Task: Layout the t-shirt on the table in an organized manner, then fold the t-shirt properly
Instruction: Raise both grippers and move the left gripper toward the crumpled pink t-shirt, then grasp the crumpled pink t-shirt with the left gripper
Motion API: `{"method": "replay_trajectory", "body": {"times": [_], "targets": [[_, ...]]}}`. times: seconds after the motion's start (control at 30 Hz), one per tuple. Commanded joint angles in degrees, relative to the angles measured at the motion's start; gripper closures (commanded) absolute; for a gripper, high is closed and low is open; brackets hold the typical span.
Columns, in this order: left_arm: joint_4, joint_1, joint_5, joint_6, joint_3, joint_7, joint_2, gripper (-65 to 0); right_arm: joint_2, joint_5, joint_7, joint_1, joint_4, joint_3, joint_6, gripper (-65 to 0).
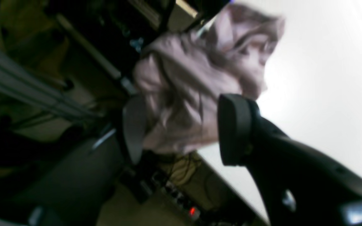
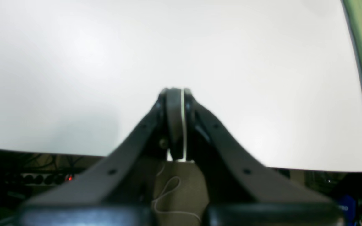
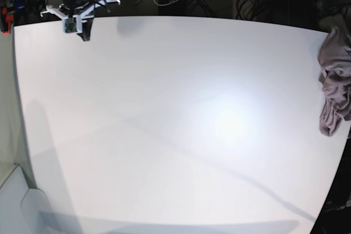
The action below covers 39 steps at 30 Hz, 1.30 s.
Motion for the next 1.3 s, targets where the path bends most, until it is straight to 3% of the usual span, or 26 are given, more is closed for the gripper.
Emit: {"method": "replay_trajectory", "body": {"times": [0.0, 0.17, 0.47, 0.73, 0.97, 1.27], "targets": [[0.3, -1.3, 1.0, -0.8, -0.9, 0.0, -0.9, -35.5, 0.2, -0.1, 1.5, -0.4, 0.9, 0.2, 0.1, 0.0], [-2.5, -8.5, 10.1, -2.5, -1.1, 1.5, -0.9, -35.5, 0.2, -0.1, 1.5, -0.4, 0.9, 0.2, 0.1, 0.0], [-10.8, -16.4, 15.5, -8.6, 0.1, 1.5, -1.0, -35.4, 0.2, -0.1, 1.5, -0.4, 0.9, 0.2, 0.1, 0.0], [-12.1, -21.4, 19.6, -8.2, 7.8, 1.5, -2.3, -35.4, 0.2, -0.1, 1.5, -0.4, 0.8, 0.2, 0.1, 0.0], [-18.7, -27.4, 24.3, -8.2, 8.6, 1.5, -2.3, -35.4, 1.4, -0.1, 1.4, -0.4, 0.8, 0.3, 0.1, 0.0], [-27.9, -31.0, 25.5, -8.1, 8.5, 1.0, -2.3, -35.3, 1.5, -0.1, 1.0, 0.6, 0.7, 0.3, 0.1, 0.0]]}}
